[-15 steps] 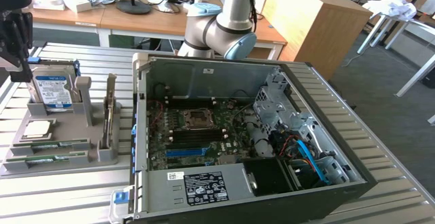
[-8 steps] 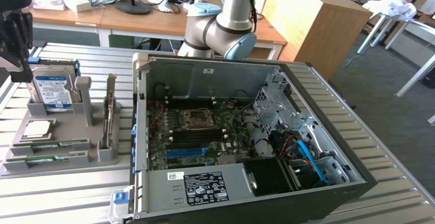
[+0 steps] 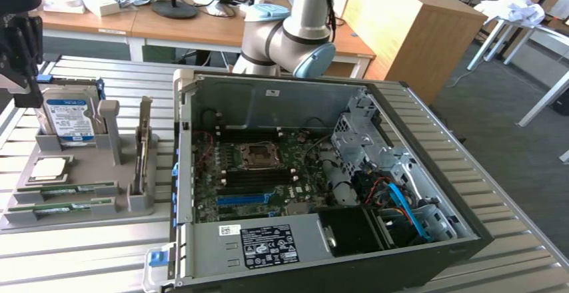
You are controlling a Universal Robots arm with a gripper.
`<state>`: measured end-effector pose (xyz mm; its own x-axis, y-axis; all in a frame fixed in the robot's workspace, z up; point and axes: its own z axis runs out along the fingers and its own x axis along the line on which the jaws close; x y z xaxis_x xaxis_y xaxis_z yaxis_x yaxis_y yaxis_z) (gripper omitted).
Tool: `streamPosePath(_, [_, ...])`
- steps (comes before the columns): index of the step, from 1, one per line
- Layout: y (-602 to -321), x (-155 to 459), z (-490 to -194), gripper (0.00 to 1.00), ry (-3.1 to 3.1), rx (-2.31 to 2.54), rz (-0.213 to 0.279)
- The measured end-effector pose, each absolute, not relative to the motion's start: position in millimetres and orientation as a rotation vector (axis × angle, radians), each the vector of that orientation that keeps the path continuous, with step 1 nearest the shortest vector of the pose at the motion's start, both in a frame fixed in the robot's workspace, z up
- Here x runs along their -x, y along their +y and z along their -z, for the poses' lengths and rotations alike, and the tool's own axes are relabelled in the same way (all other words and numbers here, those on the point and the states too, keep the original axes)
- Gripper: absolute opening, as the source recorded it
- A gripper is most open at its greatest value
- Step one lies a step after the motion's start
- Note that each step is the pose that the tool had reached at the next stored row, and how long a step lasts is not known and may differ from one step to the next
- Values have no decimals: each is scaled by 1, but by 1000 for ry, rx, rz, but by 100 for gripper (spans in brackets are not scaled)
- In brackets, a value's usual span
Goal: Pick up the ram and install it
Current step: 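Pick up the ram and move it above insertion slot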
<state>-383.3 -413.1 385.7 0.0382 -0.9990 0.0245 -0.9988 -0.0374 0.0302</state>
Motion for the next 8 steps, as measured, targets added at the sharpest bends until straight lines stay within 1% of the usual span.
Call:
streamPosePath(2, [-413,383,-386,23,-2152,-2235,5])
streamPosePath(3, [-413,383,-386,23,-2152,-2235,5])
streamPosePath(4, [-413,383,-386,30,-2152,-2235,5])
streamPosePath(8, [-413,383,-385,30,-2153,-2236,6])
